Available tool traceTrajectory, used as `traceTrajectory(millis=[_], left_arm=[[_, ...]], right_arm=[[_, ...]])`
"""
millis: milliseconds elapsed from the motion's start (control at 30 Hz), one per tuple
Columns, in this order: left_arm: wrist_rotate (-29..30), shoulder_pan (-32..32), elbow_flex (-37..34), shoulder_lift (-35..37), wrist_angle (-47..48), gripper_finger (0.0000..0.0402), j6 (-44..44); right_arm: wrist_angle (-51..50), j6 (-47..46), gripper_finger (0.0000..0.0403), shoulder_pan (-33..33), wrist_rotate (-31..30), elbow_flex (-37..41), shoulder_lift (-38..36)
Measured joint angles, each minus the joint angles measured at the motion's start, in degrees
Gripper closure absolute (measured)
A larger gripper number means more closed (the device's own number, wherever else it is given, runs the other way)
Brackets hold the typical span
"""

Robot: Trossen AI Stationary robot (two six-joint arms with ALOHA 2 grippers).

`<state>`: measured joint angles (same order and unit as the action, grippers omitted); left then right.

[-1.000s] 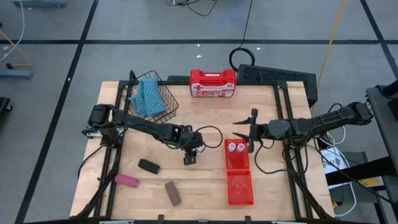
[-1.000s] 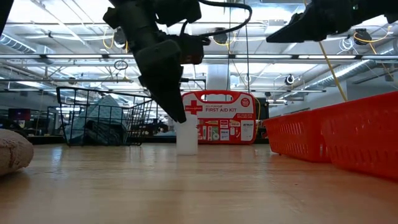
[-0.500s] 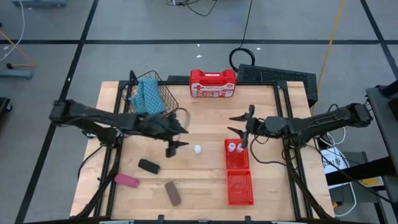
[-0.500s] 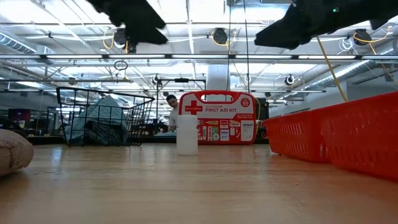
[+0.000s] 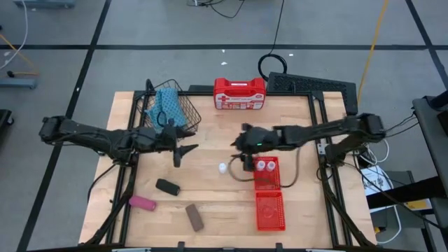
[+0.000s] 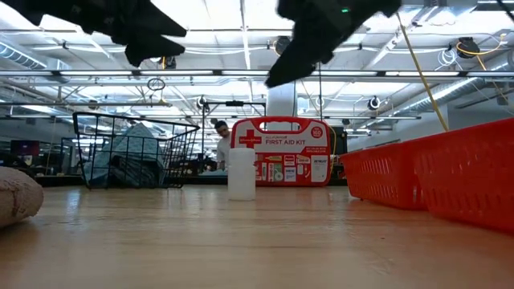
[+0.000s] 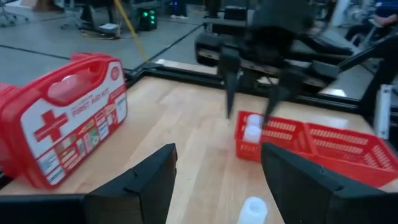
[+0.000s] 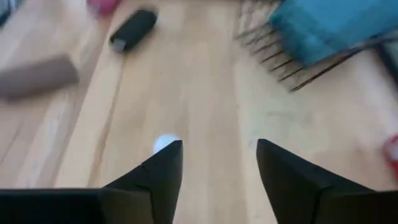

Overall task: Pick & Place Medicine items
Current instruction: Put the white pill bottle into the top red basket

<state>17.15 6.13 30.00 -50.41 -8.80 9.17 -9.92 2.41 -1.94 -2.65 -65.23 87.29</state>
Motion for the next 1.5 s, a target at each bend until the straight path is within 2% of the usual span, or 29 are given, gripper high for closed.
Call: traceTrajectory(millis=[167, 300, 467, 867, 1033, 1133, 1500], left_arm=[[1.0, 0.0, -1.3, -0.6, -1.3, 0.0154, 0.0], [1.0, 0.0, -1.3, -1.8, -0.9, 0.0151, 0.0], [1.0, 0.0, -1.3, -2.1, -0.9, 0.0156, 0.0], [1.0, 0.0, -1.3, -2.1, -0.9, 0.0147, 0.0], [1.0, 0.0, -1.3, -2.1, -0.9, 0.0149, 0.0], [1.0, 0.0, -1.3, -2.1, -0.9, 0.0151, 0.0], [1.0, 0.0, -1.3, -2.1, -0.9, 0.0138, 0.0]], right_arm=[[-8.0, 2.3, 0.0147, -0.4, 1.5, -9.8, 10.4], [-7.6, 3.7, 0.0114, -0.8, 3.0, -11.3, 15.4], [-4.8, 2.5, 0.0107, -0.8, 4.8, -11.3, 19.4], [0.5, -0.1, 0.0121, -2.2, 8.6, -11.4, 23.5], [0.5, -0.2, 0.0127, -2.7, 6.9, -11.3, 23.5], [0.2, -0.2, 0.0142, -2.7, 4.1, -11.3, 23.6], [-1.2, -0.2, 0.0213, -2.7, 4.2, -11.3, 23.5]])
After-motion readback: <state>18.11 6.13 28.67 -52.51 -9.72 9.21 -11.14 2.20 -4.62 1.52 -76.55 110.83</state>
